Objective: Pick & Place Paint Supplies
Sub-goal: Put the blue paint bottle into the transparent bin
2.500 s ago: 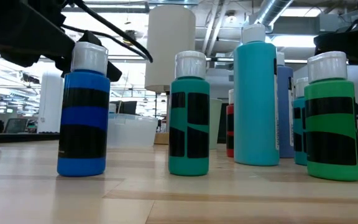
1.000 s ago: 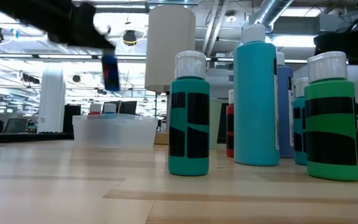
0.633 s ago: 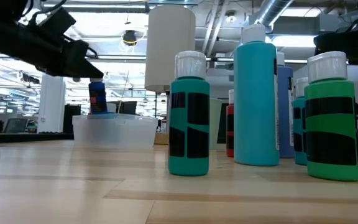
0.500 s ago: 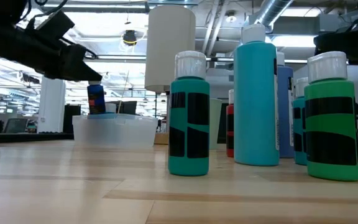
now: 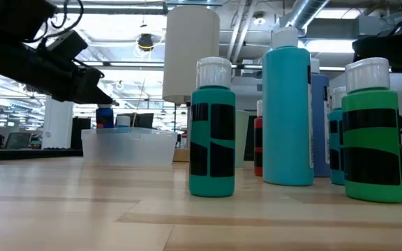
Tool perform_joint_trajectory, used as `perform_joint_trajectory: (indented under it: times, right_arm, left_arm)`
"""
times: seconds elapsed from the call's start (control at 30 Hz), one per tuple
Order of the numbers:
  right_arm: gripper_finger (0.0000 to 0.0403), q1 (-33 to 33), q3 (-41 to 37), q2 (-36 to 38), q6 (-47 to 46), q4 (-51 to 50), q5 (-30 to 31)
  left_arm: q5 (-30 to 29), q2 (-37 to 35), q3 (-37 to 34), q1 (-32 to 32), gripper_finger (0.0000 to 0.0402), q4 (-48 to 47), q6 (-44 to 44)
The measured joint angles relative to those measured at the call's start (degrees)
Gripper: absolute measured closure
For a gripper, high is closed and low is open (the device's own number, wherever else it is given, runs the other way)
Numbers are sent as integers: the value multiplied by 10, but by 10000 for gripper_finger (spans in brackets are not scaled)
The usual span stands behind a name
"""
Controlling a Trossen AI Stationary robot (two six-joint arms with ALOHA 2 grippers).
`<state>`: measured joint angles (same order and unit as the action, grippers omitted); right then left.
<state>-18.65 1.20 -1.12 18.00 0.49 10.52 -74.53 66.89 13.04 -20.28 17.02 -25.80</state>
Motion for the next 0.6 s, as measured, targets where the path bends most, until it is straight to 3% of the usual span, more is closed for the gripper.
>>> perform_joint_trajectory:
  times: [0.6]
  right_arm:
    - [403, 0, 0, 0, 0, 0, 0]
  left_arm:
    - [101, 0, 0, 78, 321, 6, 14]
